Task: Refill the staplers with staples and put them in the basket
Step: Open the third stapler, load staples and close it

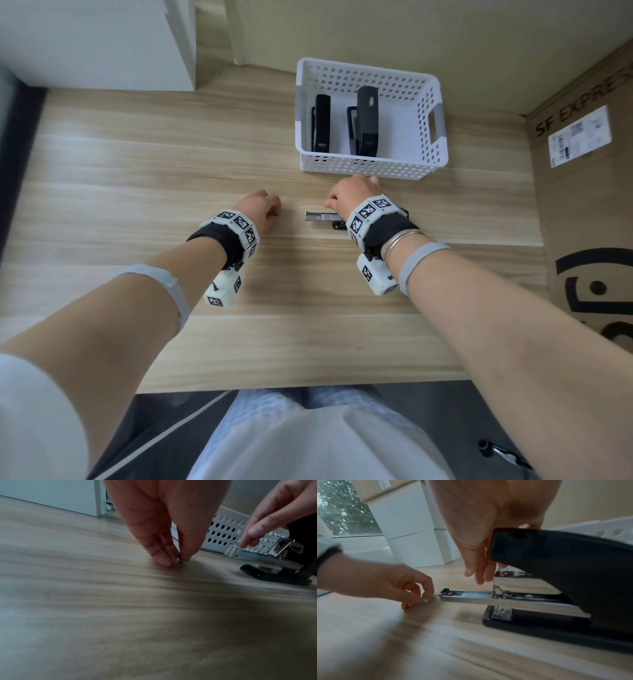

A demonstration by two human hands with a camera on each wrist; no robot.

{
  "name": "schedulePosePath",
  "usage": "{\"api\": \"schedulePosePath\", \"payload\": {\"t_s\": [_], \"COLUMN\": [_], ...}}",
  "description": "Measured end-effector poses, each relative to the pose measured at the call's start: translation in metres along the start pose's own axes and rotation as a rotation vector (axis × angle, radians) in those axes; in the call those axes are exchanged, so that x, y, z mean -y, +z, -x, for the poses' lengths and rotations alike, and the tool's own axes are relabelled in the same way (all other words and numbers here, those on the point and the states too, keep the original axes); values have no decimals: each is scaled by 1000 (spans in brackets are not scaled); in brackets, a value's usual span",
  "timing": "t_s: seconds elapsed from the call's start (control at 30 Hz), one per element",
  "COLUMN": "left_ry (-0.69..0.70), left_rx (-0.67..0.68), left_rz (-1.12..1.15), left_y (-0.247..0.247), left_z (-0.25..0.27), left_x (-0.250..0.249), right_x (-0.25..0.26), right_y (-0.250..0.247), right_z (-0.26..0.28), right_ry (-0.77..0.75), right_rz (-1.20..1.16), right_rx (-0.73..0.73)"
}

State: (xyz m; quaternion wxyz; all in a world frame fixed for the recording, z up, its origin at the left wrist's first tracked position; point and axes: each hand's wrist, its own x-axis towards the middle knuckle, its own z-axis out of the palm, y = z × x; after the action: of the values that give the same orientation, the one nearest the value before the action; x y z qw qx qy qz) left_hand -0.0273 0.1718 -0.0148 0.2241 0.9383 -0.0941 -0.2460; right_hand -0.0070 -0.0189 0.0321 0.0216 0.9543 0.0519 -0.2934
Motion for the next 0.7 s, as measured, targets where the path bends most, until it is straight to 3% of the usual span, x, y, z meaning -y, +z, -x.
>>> {"api": "schedulePosePath", "payload": {"t_s": [0.13,0.3,0.5,0.7], "left_ry": [-21,-14,-30,-76], "left_rx": [-4,-42,2,15], "left_rz": [50,215,358,476], "left_y": [-5,-11,-6,3], "left_z": [0,-2,-9,-11], "left_x": [-8,-25,-39,-41], "right_x": [3,13,18,20], "right_y": [2,-3,-5,-5], "right_z": [5,11,12,12], "right_ry": [-102,-236,-172,-152], "right_rz": [-68,-177,-224,-173], "right_rx": [-76,-51,-132,-111]}}
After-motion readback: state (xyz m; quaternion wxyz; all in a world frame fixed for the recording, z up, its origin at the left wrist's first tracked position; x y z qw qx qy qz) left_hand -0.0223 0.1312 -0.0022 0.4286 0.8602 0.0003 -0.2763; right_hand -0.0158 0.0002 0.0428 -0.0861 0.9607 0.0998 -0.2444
